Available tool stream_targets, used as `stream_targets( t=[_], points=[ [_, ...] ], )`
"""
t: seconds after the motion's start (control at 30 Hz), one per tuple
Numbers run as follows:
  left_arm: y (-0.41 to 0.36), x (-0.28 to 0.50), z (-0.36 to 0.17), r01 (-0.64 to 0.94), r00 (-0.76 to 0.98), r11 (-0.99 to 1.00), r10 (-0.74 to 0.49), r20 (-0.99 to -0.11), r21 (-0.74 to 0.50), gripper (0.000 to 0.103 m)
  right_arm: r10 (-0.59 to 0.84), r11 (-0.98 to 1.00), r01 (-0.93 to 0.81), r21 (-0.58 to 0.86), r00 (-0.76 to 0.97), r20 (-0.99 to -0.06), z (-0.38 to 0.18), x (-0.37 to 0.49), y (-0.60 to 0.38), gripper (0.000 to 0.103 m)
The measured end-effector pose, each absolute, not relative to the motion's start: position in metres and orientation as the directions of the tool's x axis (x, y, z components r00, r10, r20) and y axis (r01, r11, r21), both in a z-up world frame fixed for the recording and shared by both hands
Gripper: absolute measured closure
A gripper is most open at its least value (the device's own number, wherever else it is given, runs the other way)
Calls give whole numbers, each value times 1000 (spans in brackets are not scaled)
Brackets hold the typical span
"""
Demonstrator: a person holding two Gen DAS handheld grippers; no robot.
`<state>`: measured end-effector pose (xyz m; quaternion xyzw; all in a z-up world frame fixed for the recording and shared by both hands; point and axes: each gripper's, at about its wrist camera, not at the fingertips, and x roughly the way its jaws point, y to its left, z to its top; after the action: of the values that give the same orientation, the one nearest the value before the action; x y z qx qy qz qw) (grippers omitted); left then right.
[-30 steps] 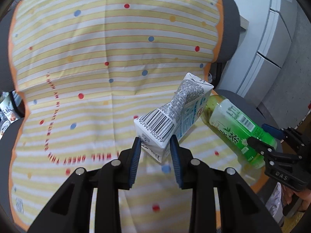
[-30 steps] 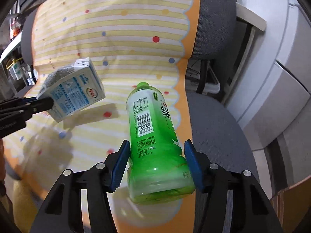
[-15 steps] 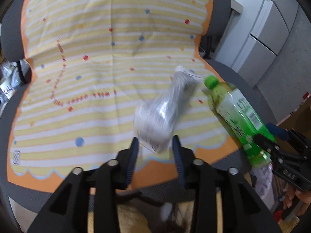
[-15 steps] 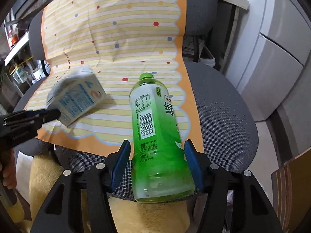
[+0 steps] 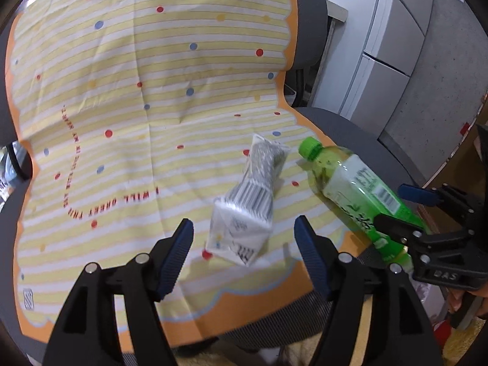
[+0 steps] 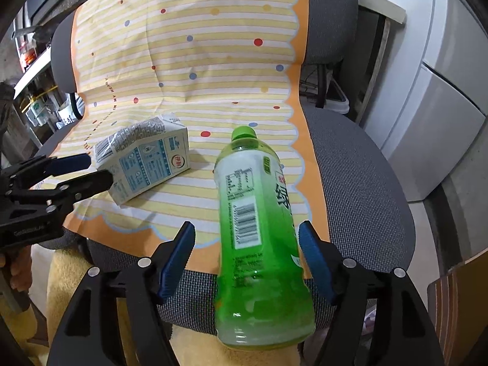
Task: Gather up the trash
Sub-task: 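Grasp the white milk carton with the left gripper, then carry the carton and bottle to the bin and open the right gripper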
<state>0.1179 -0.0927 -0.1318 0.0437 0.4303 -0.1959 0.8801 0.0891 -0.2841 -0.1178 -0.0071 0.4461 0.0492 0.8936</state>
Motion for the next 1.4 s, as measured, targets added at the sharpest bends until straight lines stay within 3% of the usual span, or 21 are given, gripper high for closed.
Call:
stream_targets(
  t=[0.17,0.2,0.27,0.33,0.53,0.63,0.93,1.4],
  points=[
    [-100,132,-135,403,549,912,-311,-775,-80,38,70,996,-91,19,598,-799,-119,96,-286,30],
    [-102,133,-135,409,549,910,-309,-777,-73,41,68,996,-93,16,597,-800,-119,97,-286,30],
    [-106,135,-137,416,547,908,-299,-782,-56,61,63,995,-99,4,592,-804,-121,101,-286,30],
    [-107,134,-138,412,553,910,-289,-782,-45,65,49,995,-99,-12,586,-809,-124,105,-286,30],
    [-95,122,-124,377,580,920,-323,-748,-106,66,34,993,-116,-36,550,-834,-134,120,-285,31],
    [-90,116,-118,360,587,924,-332,-739,-129,66,42,993,-113,-22,532,-845,-139,125,-285,40],
    [-95,96,-113,356,591,921,-353,-726,-159,66,87,996,-77,50,614,-785,-118,88,-295,43],
    [-180,42,-98,552,564,815,-520,-642,-176,67,21,985,101,137,726,-687,-86,-1,-359,43]
  ],
)
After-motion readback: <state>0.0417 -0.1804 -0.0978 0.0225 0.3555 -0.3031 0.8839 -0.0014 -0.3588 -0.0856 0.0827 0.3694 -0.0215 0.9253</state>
